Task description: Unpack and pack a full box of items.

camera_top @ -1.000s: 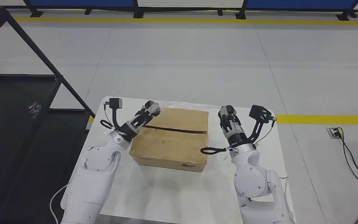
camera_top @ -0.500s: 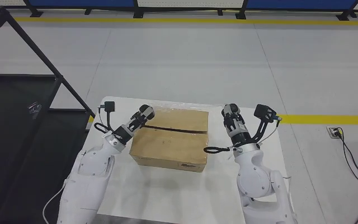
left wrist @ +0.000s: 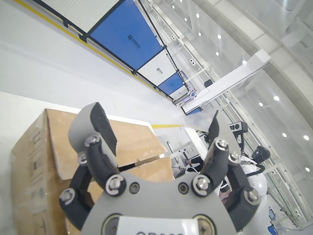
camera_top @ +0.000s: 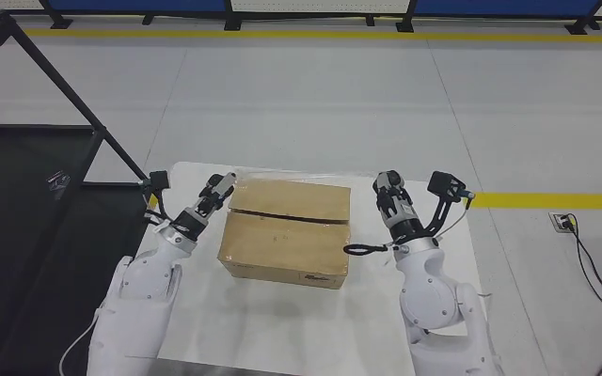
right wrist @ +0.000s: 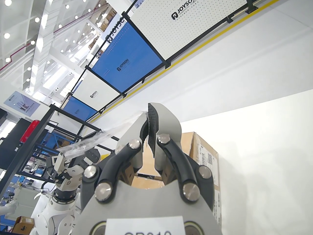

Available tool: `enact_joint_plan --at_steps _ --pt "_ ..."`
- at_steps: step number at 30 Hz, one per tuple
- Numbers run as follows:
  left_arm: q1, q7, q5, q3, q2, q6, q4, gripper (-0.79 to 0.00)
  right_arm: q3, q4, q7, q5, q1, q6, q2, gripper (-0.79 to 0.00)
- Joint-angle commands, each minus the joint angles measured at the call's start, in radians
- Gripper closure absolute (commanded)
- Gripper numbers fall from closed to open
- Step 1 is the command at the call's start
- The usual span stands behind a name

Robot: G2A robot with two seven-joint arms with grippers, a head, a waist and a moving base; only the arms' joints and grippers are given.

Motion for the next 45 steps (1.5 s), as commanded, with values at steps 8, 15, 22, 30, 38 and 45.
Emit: enact_joint_plan --at_steps 8,15,22,30,38,45 --pt "0.042 0.038 0.012 -0.042 0.012 0.019 -0.028 -0.785 -0.013 0.004 0.0 -0.009 0.016 -0.001 0.004 0.0" --pt "0.063 0.06 -0.061 -0.038 0.01 0.035 -0.051 -0.785 -0.042 0.016 -0.012 -0.097 0.043 -0.046 0.01 0.0" --pt "0.076 -0.032 -0.251 -0.02 0.008 0.07 -0.093 -0.785 -0.078 0.017 -0.059 -0.267 0.07 -0.089 0.018 0.0" --pt "0.093 -0.144 -0.442 -0.022 0.011 0.094 -0.093 -0.785 -0.126 0.017 -0.02 -0.238 0.119 0.012 0.007 0.0" --pt "0.161 -0.137 -0.525 0.014 0.005 0.101 -0.164 -0.785 -0.194 0.011 -0.022 -0.169 0.13 0.128 -0.012 0.0" --pt "0.155 -0.094 -0.53 0.073 -0.006 0.11 -0.147 -0.785 -0.214 0.016 -0.027 -0.137 0.134 0.161 -0.02 0.0"
